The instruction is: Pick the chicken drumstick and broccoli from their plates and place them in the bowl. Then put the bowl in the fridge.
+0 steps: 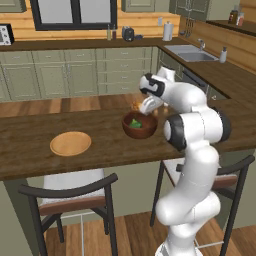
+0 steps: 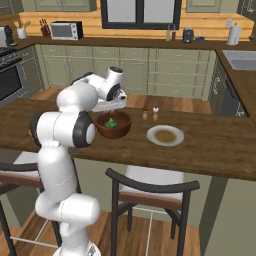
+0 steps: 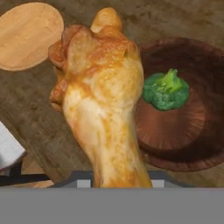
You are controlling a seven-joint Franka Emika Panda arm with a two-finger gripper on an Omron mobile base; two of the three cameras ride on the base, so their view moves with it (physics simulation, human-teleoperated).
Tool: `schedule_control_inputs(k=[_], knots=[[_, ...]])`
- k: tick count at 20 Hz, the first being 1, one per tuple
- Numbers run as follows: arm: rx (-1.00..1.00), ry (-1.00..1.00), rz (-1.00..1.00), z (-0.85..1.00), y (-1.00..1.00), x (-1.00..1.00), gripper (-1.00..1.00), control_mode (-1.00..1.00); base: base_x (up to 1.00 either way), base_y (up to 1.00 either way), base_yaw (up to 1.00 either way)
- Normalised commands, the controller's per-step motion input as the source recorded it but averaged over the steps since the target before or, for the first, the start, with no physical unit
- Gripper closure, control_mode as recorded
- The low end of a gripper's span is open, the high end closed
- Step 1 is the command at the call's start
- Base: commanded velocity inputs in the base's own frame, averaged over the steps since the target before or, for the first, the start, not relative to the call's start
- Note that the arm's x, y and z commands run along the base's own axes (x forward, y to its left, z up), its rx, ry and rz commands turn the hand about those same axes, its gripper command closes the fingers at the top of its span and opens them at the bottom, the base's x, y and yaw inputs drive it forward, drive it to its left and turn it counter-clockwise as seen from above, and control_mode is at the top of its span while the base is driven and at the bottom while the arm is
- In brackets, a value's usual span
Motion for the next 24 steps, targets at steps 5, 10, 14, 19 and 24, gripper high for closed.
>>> schedule_control_inputs(k=[5,10,14,19,24], knots=[[-0.01,0.07,-0.10,-0.41,0.00,0.51,1.00,-1.00,0.00,0.00,0.00],[-0.04,0.06,-0.10,-0.52,0.00,0.45,1.00,-1.00,0.00,0.00,0.00],[-0.04,0.05,-0.04,-0.36,-0.16,0.17,1.00,-1.00,0.00,0.00,0.00],[-0.01,0.04,0.00,-0.19,-0.09,0.15,1.00,-1.00,0.00,0.00,0.00],[0.00,0.04,0.00,-0.22,-0.04,0.42,1.00,-1.00,0.00,0.00,0.00]])
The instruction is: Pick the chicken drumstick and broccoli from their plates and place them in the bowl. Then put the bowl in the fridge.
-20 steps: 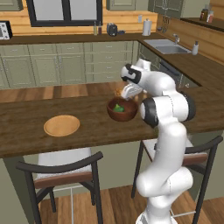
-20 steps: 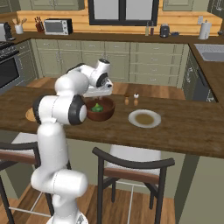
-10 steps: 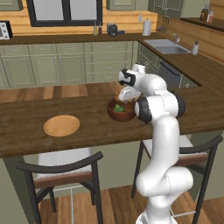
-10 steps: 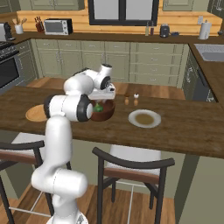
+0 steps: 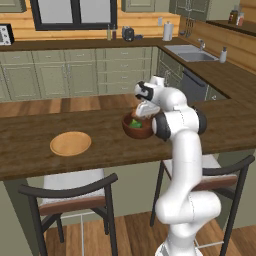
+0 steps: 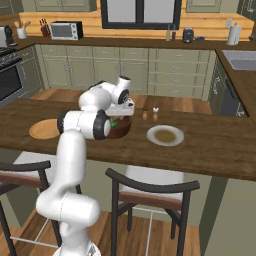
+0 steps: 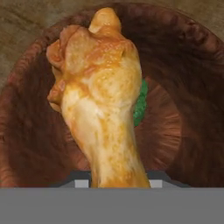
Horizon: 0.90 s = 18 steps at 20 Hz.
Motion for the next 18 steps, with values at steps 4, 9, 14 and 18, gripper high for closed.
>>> schedule_control_inputs(k=[4,9,14,18], knots=[[0.00,0.07,0.00,-0.28,-0.03,0.41,1.00,-1.00,0.00,0.00,0.00],[0.00,0.05,0.00,-0.23,-0.10,0.40,1.00,-1.00,0.00,0.00,0.00],[0.00,0.04,-0.02,-0.24,-0.02,0.33,1.00,-1.00,0.00,0.00,0.00],[-0.03,0.00,-0.01,-0.27,0.01,-0.08,-1.00,-1.00,0.00,0.00,0.00]])
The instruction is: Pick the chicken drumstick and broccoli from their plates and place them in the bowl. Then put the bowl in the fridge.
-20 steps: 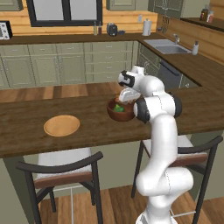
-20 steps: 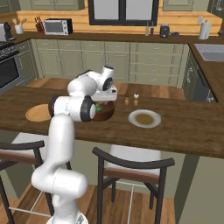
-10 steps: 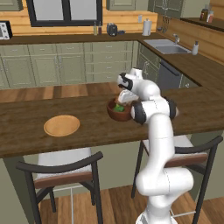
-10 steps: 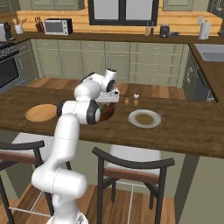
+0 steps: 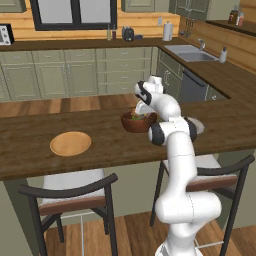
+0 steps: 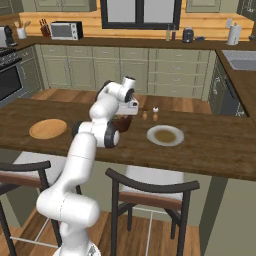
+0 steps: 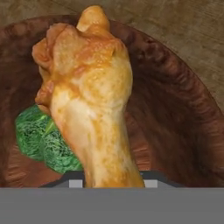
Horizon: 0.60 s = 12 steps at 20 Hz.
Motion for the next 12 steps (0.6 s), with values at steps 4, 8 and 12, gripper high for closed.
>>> schedule_control_inputs(k=[4,8,12], knots=[[-0.03,0.00,0.00,-0.06,0.00,-0.45,-1.00,-1.00,0.00,0.00,0.00],[-0.03,-0.04,0.00,0.00,0.00,-0.55,-1.00,-1.00,0.00,0.00,0.00],[-0.03,-0.07,0.00,0.03,0.00,-0.47,-1.00,-1.00,0.00,0.00,0.00]])
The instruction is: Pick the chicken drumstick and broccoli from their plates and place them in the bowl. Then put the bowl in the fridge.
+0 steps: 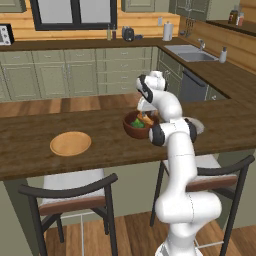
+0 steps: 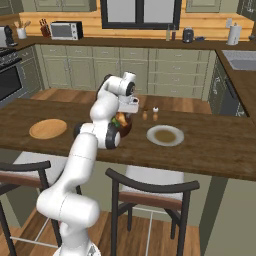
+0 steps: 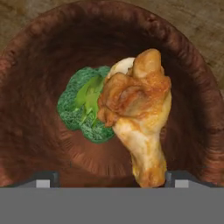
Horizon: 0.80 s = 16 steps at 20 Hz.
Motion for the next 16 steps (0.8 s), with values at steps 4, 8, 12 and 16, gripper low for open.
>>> schedule_control_inputs(k=[4,8,12,16], knots=[[0.00,-0.15,0.00,0.69,0.17,-0.47,-1.00,-1.00,0.00,0.00,0.00],[-0.03,-0.22,0.02,0.32,0.49,-0.95,-1.00,-1.00,0.00,0.00,0.00],[-0.13,-0.19,0.05,-0.08,0.70,-0.97,-1.00,-1.00,0.00,0.00,0.00],[-0.18,-0.18,0.02,-0.50,0.53,-0.69,-1.00,-1.00,0.00,0.00,0.00]])
